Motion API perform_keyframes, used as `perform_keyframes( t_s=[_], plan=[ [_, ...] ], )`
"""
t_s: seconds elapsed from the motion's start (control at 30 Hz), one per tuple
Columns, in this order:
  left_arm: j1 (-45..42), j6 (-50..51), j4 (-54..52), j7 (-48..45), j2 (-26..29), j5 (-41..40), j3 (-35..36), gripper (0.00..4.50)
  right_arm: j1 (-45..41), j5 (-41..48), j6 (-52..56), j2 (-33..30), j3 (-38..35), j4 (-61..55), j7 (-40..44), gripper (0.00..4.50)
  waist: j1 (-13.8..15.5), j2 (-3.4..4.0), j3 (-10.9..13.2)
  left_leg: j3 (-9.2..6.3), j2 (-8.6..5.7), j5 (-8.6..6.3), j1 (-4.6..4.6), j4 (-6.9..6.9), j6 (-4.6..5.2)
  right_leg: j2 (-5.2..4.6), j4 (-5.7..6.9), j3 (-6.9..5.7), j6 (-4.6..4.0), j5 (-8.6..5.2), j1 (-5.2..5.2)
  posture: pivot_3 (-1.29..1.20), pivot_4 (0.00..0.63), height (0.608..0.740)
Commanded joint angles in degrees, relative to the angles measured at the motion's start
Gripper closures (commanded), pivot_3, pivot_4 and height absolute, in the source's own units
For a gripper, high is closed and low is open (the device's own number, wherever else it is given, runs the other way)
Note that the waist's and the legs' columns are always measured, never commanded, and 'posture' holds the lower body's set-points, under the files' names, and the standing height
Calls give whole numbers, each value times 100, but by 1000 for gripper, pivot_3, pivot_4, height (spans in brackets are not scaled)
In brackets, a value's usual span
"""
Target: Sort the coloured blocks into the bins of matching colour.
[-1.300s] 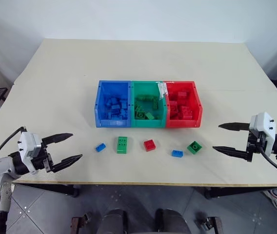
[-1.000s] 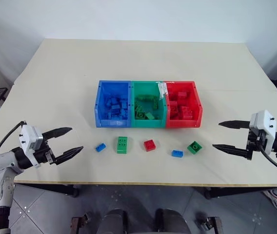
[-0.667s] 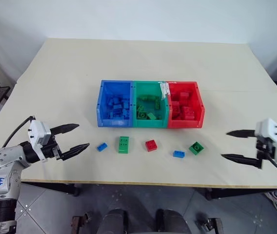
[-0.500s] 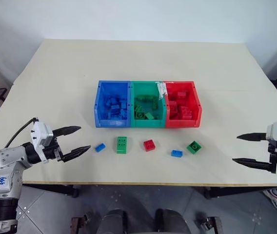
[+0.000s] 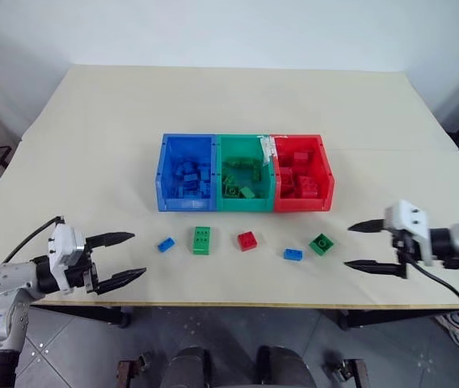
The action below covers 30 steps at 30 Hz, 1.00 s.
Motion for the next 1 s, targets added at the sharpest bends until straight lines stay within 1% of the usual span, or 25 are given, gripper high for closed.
perform_keyframes(
  t_s=[0.03, 0.2, 0.27, 0.3, 0.37, 0.53, 0.67, 0.93, 0.97, 1.0],
  plan=[
    [118, 43, -262, -114, 88, -243, 221, 0, -418, -346, -399, 253, 322, 590, -10, 27, 14, 4, 2, -1, 0, 0, -1, 0, 0, 0, 1, -1, -1, -1, -1, 0, 150, 740],
    [200, 81, -415, -73, 60, -285, 307, 0, -813, -723, -897, 588, 694, 1392, -27, 27, 2, 1, 1, -8, -5, -1, -2, 6, 2, 0, 7, -6, -1, 0, 3, 0, 150, 740],
    [220, 90, -460, -39, 57, -282, 337, 0, -818, -746, -989, 623, 728, 1479, 20, 412, -12, -3, -2, -7, -1, -1, -1, 8, 1, 4, 6, -8, -1, -1, 4, 0, 150, 740],
    [232, 103, -488, -4, 50, -282, 360, 0, -782, -710, -1021, 627, 702, 1466, 52, 653, -14, -3, -2, -7, -1, -1, 1, 9, 1, 5, 8, -8, -1, -1, 6, 0, 150, 740],
    [252, 112, -517, 33, 42, -284, 393, 0, -697, -633, -1005, 638, 615, 1378, 23, 1310, -13, -3, -2, -7, 0, -1, 2, 9, 1, 6, 10, -7, -1, -1, 5, 0, 150, 740],
    [205, 85, -466, 68, 27, -264, 378, 0, -517, -302, -801, 667, 287, 895, -166, 3003, 1, -3, -2, -7, 0, -1, 1, 9, 1, 5, 11, -8, -1, 0, 5, 0, 150, 740],
    [34, 61, -341, 88, -7, -205, 282, 0, -398, 23, -410, 574, -78, 284, -362, 4466, 9, 2, 1, -5, -1, -1, -2, 10, 1, 4, 10, -6, -1, 0, 2, 0, 150, 740],
    [-305, -10, -91, 117, -101, -107, 77, 0, -16, 91, 182, 317, -306, -367, -603, 4488, 14, 1, 0, -5, -3, -2, -2, 10, 2, 3, 11, -7, -1, 0, 3, 0, 150, 740],
    [-330, -21, -65, 116, -102, -104, 68, 0, 8, 87, 328, 278, -283, -465, -631, 4137, 12, 1, 0, -5, -3, -2, -2, 10, 2, 4, 12, -7, -1, 0, 2, 0, 150, 740],
    [-350, -31, -45, 114, -104, -99, 63, 0, 30, 113, 412, 267, -274, -562, -627, 3912, 11, 1, 0, -5, -2, -2, -3, 10, 2, 4, 12, -7, -1, -1, 1, 0, 150, 740]
  ],
)
